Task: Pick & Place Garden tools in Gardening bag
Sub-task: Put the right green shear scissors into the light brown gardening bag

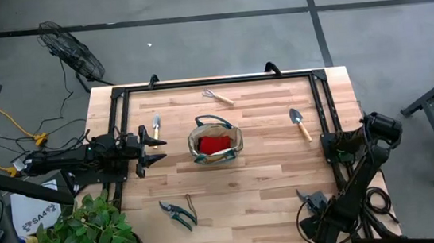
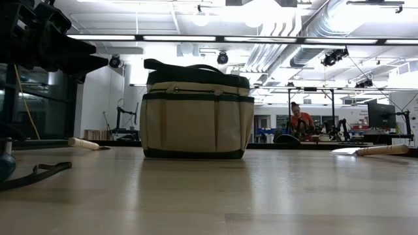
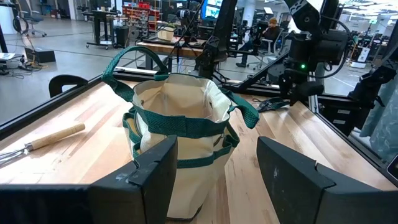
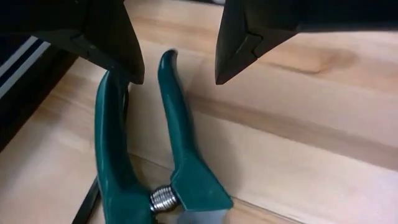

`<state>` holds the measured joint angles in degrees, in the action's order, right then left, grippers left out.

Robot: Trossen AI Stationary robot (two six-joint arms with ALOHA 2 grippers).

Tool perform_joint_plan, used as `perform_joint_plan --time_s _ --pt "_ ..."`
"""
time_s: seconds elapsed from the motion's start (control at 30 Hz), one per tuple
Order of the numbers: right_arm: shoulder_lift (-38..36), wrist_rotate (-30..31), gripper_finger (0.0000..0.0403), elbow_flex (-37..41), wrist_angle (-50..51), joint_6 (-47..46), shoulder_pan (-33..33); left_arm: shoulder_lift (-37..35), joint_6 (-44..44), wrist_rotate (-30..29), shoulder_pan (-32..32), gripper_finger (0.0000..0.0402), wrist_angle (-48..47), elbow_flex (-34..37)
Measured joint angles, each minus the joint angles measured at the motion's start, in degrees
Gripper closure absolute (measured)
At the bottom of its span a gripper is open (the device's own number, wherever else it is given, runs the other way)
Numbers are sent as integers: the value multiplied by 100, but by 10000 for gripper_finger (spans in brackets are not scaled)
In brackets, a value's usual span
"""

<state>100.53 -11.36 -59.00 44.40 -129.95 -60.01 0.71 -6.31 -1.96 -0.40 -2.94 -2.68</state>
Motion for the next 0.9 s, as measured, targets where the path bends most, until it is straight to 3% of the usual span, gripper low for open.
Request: perform_joint_plan --time_s 0.37,0.9 --pt "287 -199 220 -7 -306 273 37 0 0 0 0 188 0 1" --pt "293 375 336 -20 -112 426 33 0 0 0 2 188 2 0"
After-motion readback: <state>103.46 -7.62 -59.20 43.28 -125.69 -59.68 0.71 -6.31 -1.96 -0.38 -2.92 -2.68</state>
